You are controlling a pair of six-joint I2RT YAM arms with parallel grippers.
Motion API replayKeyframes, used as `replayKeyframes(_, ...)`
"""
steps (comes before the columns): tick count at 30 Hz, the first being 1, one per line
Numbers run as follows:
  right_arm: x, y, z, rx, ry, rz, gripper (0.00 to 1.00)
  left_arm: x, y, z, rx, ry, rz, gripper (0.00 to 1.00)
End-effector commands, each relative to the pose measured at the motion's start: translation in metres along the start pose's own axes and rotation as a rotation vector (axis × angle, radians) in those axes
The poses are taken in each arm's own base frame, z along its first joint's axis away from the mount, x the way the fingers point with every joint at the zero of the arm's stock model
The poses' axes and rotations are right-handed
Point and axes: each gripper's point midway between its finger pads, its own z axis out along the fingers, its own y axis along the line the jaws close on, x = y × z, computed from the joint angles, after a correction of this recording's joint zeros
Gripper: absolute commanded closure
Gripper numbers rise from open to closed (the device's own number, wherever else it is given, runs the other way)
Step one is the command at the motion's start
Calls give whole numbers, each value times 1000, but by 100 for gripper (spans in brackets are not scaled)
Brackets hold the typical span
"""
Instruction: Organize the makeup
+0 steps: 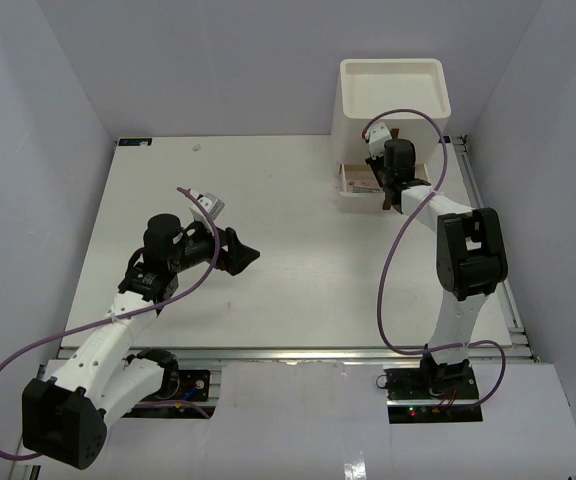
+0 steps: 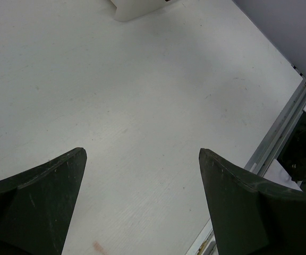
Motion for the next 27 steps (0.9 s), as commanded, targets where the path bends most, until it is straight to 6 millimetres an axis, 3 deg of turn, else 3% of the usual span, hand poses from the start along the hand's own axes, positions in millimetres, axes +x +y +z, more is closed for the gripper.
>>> replayKeyframes(1, -34, -34, -22, 66, -95, 11, 92, -8, -7, -4, 26, -21, 23, 2)
replayKeyframes(3, -34, -38, -27, 37, -109, 38, 89, -9, -7, -4, 26, -24, 25, 2)
replayKeyframes(5, -41, -39, -36, 6, -134, 86, 74, -10, -8, -5, 27, -27, 27, 2)
replayKeyframes(8, -31, -31, -41, -65, -102, 147, 28, -10, -9, -5, 31, -29, 27, 2)
replayKeyframes(10, -25, -23, -41, -103, -87, 188, 10, -11, -10, -5, 35, -30, 27, 2)
replayKeyframes(17, 4, -16, -26, -69, 17, 376, 10, -10, -9, -5, 33, -30, 29, 2)
replayKeyframes(22, 23, -13, -17, -40, 37, 386, 10, -10, -9, -5, 31, -29, 27, 2)
replayKeyframes(27, 32, -23, -10, 40, 36, 376, 10, -9, -8, -3, 30, -23, 22, 2)
